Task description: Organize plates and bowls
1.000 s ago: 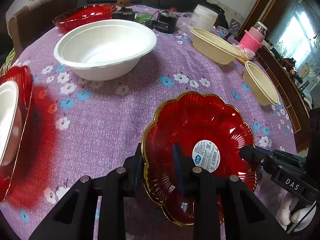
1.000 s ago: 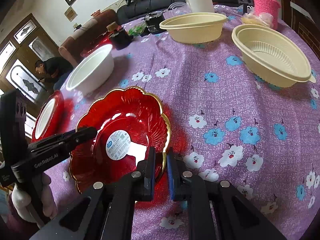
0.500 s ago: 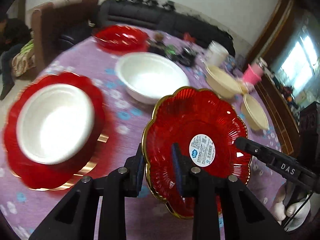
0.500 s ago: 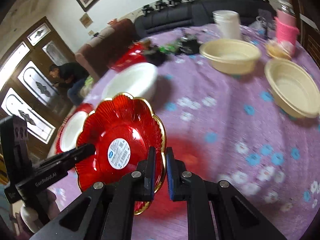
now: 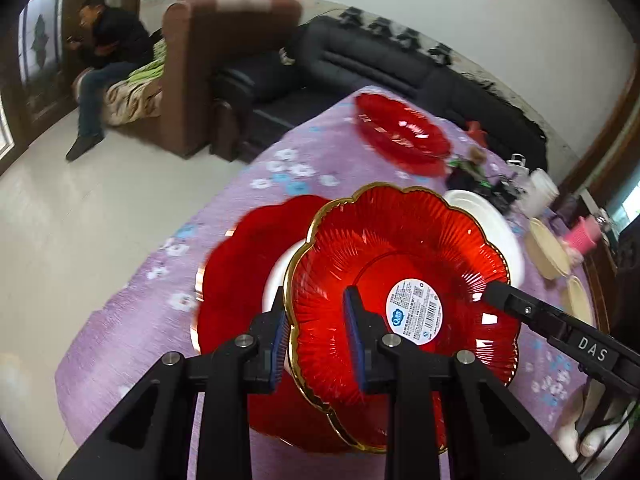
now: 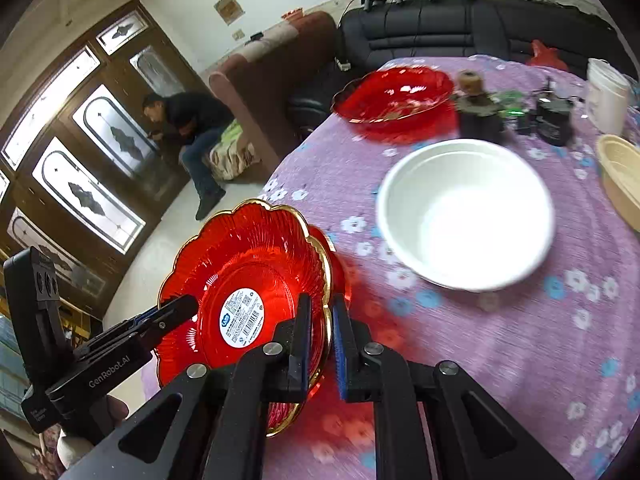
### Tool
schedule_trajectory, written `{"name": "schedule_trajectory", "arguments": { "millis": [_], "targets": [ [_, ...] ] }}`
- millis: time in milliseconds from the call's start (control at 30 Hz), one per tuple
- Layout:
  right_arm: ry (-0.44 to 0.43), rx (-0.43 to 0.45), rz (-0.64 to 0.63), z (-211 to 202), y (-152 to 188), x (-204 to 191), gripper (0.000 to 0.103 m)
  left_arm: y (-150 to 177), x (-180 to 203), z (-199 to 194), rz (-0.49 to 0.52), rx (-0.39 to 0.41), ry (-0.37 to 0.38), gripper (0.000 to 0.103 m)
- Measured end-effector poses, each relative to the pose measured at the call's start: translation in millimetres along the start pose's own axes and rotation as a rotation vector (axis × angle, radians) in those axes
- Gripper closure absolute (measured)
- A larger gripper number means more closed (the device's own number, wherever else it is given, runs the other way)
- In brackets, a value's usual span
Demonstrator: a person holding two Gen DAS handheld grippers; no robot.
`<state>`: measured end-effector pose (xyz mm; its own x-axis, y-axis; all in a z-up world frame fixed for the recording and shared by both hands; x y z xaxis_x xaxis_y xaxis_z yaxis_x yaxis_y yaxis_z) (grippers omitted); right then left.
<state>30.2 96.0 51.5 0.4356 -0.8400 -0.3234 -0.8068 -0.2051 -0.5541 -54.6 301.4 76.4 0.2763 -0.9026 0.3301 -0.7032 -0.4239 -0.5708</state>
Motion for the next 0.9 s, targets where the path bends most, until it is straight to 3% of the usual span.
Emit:
{"name": "schedule_trajectory", "arguments": {
  "millis": [333,433,600,700,767,900],
  "targets": [
    [0.054,-0.046,-0.023,44.1,-2.3,-8.6,0.091,1.2,-24.5,29.2,-0.03,-0.039,0.012,0.078],
    [0.052,-0.039,-0.02,45.6,-0.8,-8.4,0.091,3.0,-21.6,30.2,-0.017,-0.037,0.003,0.072],
    [0.111,0.018,-0.073,42.2,2.6,-17.1,0.089,2.7,-24.5,21.0,-0.025,-0.006,-0.012,0.053],
    [0.135,0.055,-0.099,39.9,3.6,-21.8,0.087,2.0,-29.1,11.4,-0.038,0.019,-0.02,0.051],
    [0.143,0.061,-0.11,39.7,4.4,-22.2,0.076,2.5,-33.3,4.0,-0.055,0.029,-0.016,0.05],
    [0.187,0.073,-0.159,42.2,10.1,-29.8,0.076,6.9,-35.1,-16.5,-0.071,0.064,0.002,0.048]
  ]
}}
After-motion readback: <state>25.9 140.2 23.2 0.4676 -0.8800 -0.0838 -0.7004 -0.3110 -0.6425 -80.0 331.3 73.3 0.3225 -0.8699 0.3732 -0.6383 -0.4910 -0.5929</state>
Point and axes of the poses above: each gripper's, at about its wrist camera, not at the fingertips, and z roughly the way its jaws point, x to its right, y to its underside, the point moved 1 cm from there along z, roughly the way its jaws point, and after that the axes turned 6 degrees about y, right-handed, at the moved point
